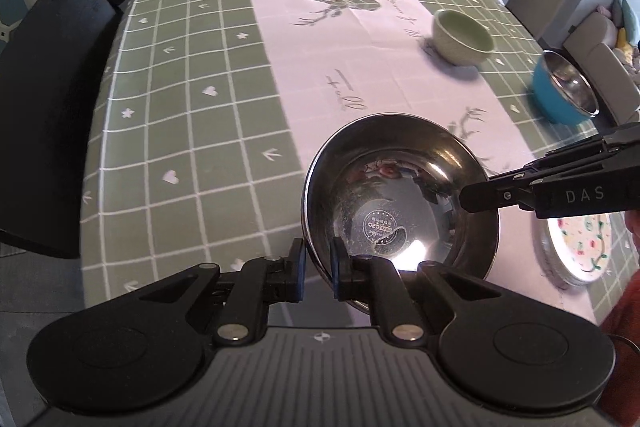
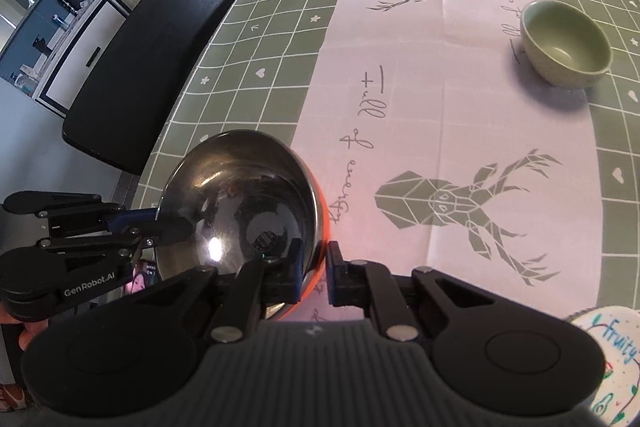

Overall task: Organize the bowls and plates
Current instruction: 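Carry the orange bowl beside the plate stack, lower it and open both grippers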

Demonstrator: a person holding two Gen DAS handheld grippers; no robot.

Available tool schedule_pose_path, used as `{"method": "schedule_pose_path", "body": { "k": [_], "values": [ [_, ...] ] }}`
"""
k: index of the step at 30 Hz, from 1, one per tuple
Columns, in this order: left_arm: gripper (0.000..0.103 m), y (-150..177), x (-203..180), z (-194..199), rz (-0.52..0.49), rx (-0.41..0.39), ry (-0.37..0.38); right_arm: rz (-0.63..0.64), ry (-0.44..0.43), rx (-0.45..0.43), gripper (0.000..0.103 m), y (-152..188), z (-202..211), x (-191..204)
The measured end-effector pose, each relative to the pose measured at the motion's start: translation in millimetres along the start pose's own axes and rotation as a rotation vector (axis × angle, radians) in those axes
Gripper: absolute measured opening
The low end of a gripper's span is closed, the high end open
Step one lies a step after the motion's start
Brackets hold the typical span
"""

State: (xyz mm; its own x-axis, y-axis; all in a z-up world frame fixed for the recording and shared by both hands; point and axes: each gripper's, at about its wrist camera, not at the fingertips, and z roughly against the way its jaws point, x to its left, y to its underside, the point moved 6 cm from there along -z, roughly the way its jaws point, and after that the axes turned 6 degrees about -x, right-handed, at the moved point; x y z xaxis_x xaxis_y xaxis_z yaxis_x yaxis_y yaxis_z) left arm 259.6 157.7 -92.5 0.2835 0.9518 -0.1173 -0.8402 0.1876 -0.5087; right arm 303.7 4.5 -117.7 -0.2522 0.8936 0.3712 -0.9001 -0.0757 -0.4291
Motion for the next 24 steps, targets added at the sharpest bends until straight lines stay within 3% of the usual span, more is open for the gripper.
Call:
{"method": "schedule_pose_path", "body": {
  "k": [8, 15, 24],
  "values": [
    [0.015, 13, -46, -5, -0.047, 0.021, 0.023, 0.002, 0.044, 0.034, 0.008, 30, 18, -31],
    [0.015, 16, -56, -22, -0.024, 0.055, 0.04, -0.034, 0.046, 0.044, 0.006, 36, 15, -56],
    [0.015, 12, -56, -29, -0.036, 0.072, 0.033, -0.04, 0.035, 0.017, 0.007, 29, 17, -58]
  ]
}}
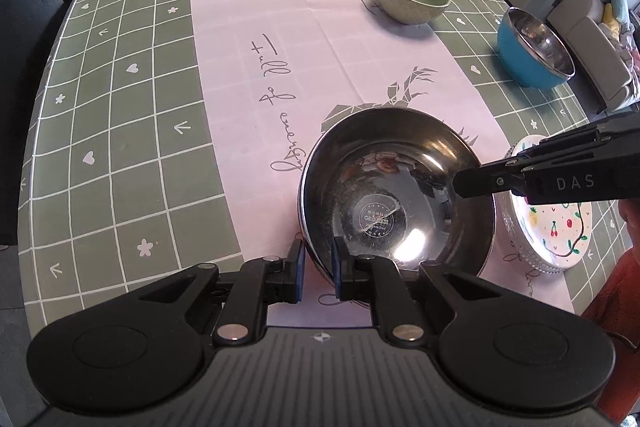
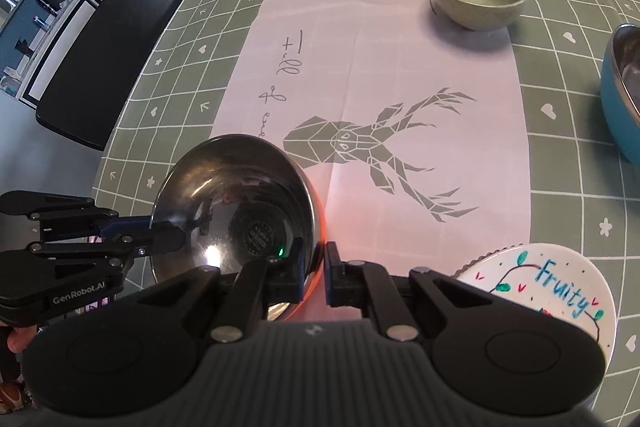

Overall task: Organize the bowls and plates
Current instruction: 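Carry the orange bowl beside the plate stack, lower it and open both grippers, then move both grippers to the rim of the blue steel bowl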

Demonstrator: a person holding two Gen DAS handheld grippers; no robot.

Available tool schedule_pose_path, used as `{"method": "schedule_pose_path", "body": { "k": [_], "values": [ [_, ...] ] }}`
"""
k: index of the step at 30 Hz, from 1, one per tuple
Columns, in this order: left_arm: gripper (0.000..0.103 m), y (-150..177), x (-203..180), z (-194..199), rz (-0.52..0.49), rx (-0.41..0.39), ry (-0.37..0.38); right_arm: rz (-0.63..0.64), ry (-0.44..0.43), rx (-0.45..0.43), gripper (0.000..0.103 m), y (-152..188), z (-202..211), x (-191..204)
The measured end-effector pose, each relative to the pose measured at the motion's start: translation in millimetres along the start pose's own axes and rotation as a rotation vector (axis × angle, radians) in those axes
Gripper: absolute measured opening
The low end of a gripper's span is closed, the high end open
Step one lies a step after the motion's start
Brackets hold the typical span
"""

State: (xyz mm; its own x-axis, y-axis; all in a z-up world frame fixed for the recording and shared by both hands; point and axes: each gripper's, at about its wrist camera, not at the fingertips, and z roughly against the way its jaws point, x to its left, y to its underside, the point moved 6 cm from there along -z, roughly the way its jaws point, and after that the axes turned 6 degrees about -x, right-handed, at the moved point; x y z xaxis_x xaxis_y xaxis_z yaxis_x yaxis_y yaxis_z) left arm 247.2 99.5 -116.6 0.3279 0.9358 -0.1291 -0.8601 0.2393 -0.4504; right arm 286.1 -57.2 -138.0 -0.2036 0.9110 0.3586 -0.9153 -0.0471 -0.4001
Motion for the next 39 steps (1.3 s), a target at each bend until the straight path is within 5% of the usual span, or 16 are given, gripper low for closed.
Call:
{"method": "schedule_pose_path", "body": {
  "k": [14, 18, 25, 34, 39],
  "values": [
    [0.031, -2, -5, -2, -0.059, -0.013, -0.026, 0.031, 0.012, -0.027, 0.013, -5, 3, 5],
    [0.041, -4, -4, 3, -0.07, -0.033, -0.04, 0.046, 0.017, -0.042, 0.031, -7, 7, 7],
    [0.042, -16, -9, 36, -0.145, -0.139, -0.092, 0.062, 0.013, -0.088, 0.035, -5, 30, 4],
    [0.042, -40, -56, 66, -0.205, -0.203, -0.027, 0.074, 0.048, -0.181, 0.039, 4, 78, -25],
    [0.042, -54, -94, 66, -0.197, -0.192, 0.073, 0.037, 0.104, -0.227, 0.041, 8, 105, -64]
  ]
}}
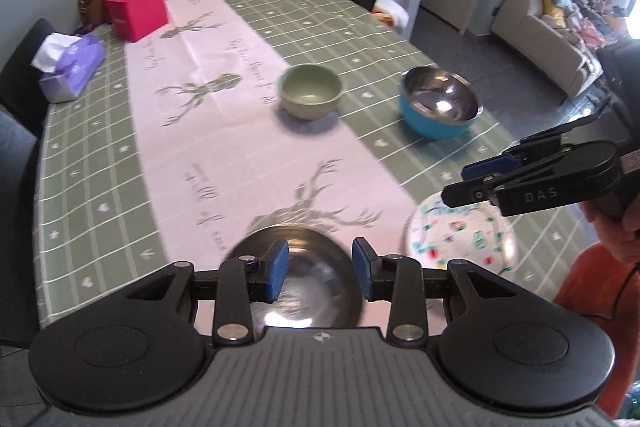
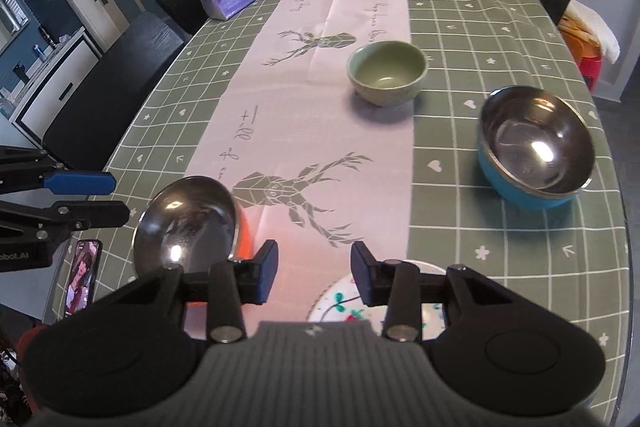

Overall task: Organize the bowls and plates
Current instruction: 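Move both grippers to the rim of the blue steel bowl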

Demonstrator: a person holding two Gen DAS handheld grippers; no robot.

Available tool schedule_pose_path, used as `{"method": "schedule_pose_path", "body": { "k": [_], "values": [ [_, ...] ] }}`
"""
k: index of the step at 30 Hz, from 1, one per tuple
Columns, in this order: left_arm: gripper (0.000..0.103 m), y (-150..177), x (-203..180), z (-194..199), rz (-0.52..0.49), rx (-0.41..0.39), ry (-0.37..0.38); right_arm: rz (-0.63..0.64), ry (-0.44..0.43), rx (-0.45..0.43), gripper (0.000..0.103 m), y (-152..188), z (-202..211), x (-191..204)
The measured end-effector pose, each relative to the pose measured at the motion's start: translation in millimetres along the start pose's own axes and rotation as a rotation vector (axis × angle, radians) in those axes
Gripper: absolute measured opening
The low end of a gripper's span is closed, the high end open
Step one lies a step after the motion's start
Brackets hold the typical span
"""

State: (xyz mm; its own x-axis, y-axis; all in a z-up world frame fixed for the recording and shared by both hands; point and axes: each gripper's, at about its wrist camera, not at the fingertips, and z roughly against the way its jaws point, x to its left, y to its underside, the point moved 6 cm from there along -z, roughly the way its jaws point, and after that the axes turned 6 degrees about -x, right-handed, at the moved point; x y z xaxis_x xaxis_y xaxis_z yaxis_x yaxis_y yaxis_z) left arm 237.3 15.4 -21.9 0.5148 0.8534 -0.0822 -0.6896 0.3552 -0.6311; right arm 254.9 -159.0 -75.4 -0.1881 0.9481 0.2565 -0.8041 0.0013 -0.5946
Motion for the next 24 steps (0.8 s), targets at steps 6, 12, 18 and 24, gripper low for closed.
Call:
{"method": "schedule_pose_path", "body": {
  "k": [6, 12, 18, 24],
  "values": [
    [0.042, -28, -39, -26, -0.021, 0.019, 0.079, -0.082, 0.078, -0.023, 0.046, -1, 15, -60],
    [0.042, -55, -69, -65, -0.049, 0.022, 0.131, -0.157, 0.148, -0.048, 0.046, -5, 19, -114],
    [0.042, -84, -79, -110, -0.023, -0.003, 0.16, -0.221, 0.213, -0.083, 0.045, -21, 13, -157],
    [0.039, -105, -74, -159, 0.059, -0.016, 0.162, -0.281, 0.241, -0.082, 0.044, -37, -9, -187]
  ]
}}
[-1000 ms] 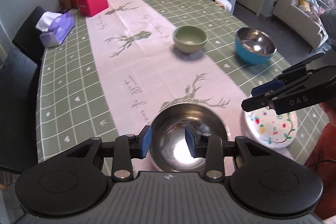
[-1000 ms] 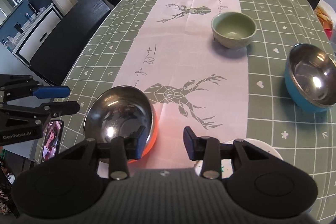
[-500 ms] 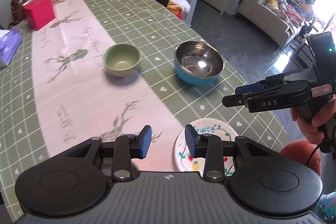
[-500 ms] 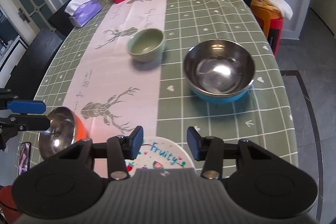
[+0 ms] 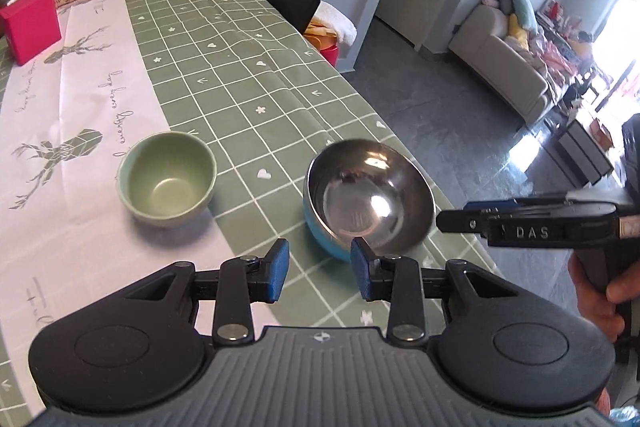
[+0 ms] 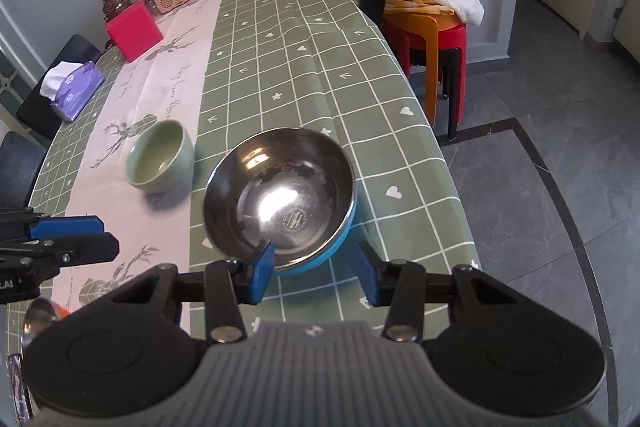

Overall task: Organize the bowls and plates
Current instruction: 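Move both grippers to the rim of the blue steel bowl, then close the left gripper on the blue bowl rim while the right gripper grips it too, then lift the blue bowl with both grippers and carry it over the orange bowl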

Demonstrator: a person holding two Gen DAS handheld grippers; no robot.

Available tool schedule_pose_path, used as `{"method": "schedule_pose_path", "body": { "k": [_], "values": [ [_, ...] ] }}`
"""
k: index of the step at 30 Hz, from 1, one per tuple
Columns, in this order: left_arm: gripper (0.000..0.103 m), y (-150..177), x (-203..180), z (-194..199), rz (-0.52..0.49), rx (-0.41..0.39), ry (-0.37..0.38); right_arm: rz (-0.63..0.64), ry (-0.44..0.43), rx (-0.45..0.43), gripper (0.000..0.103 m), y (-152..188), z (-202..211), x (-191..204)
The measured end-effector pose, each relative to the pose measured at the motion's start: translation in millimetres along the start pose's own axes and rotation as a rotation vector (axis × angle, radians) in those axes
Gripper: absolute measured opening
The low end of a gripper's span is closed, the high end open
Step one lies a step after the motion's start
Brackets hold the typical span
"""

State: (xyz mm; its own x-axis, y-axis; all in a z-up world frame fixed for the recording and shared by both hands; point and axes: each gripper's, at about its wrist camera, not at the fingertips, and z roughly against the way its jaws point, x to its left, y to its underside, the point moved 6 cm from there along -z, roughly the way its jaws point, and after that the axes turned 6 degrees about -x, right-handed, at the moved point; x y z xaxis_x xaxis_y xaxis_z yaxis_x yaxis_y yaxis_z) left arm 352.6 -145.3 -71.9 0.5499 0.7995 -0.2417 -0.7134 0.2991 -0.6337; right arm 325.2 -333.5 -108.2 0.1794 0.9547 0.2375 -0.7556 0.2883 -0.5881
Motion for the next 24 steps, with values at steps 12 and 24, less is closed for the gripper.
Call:
{"method": "schedule_pose_path", "body": {
  "k": [12, 24],
  "values": [
    [0.036, -4, 18, -71, 0.102, 0.054, -0.021, -0.087, 0.009, 0.079, 0.029, -7, -54, -18],
    [0.014, -5, 10, -84, 0.11, 0.085, -0.029, -0.133, -0.002, 0.103, 0.014, -7, -64, -23]
  ]
}}
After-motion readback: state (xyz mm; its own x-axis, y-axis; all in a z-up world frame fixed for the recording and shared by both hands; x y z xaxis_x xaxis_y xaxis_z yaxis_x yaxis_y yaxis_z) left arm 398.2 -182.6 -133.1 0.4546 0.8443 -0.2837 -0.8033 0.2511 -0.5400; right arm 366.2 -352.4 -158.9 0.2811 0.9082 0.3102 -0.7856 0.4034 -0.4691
